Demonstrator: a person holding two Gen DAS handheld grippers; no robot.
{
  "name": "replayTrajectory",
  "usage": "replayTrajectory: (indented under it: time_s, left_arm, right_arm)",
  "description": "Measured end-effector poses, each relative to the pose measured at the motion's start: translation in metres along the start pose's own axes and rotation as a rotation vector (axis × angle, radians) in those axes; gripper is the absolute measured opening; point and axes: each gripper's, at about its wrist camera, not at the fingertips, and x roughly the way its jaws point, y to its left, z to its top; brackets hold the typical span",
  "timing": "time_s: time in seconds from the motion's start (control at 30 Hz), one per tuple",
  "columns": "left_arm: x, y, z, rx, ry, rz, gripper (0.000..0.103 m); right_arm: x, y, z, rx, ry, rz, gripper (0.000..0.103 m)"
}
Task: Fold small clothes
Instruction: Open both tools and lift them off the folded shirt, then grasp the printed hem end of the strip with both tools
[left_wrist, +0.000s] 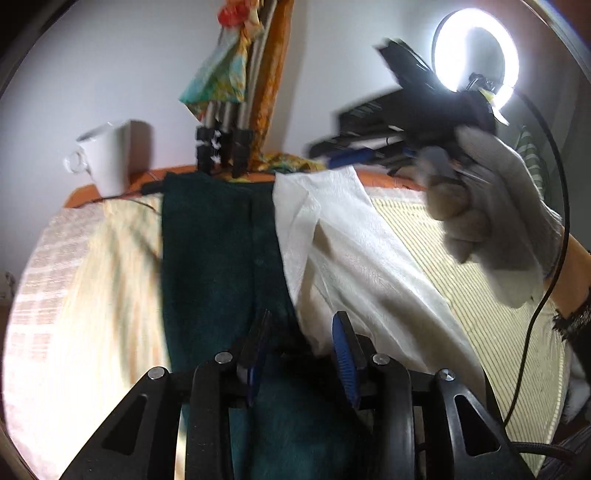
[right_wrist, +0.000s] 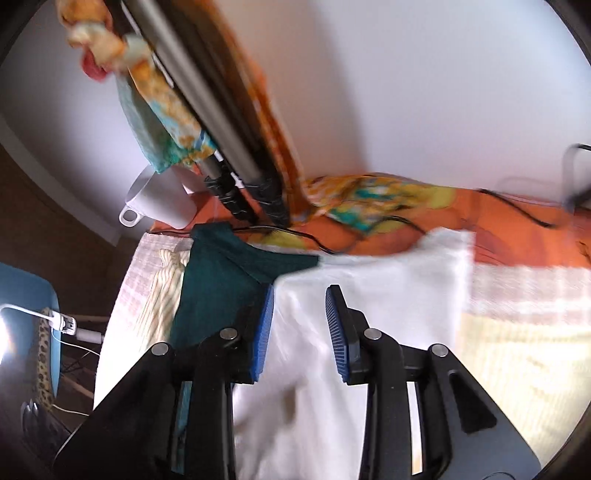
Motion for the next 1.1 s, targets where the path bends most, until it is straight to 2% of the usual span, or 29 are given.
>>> replayTrajectory:
  time_s: [0.07, 0.2, 0.4, 0.53, 0.83, 0.97, 1.1]
  left_arm:
    - [-0.023, 0.002, -0.006, -0.001, -0.013, 0.019, 0.036]
    - [-0.062, 0.008, -0.020, -0.008, -0.015, 0.044, 0.046]
    - [-0.122, 0.011, -0.056, -0.060, 0.031, 0.057, 0.055]
    - [-0.148, 0.008, -0.090, -0.084, 0.085, 0.051, 0.057]
    - [-0.176, -0.006, -0.174, -0.173, 0.185, 0.023, 0.062]
    - [-0.172, -0.007, -0.205, -0.278, 0.247, -0.028, 0.062]
    - [-0.169, -0.018, -0.223, -0.322, 0.271, -0.064, 0.060]
  right_arm:
    - [-0.025, -0.005, -0.013, -0.001, -0.015, -0.019, 0.031]
    - [-0.070, -0.003, -0.045, -0.030, -0.025, -0.036, 0.031]
    - [-0.135, 0.005, -0.125, -0.039, 0.005, -0.024, 0.031]
    - [-0.171, 0.004, -0.183, -0.015, 0.019, 0.006, 0.031]
    - [-0.196, -0.003, -0.311, 0.072, 0.092, 0.086, 0.031]
    - [-0.193, -0.009, -0.346, 0.110, 0.134, 0.139, 0.031]
    - [-0.186, -0.009, -0.374, 0.140, 0.177, 0.195, 0.031]
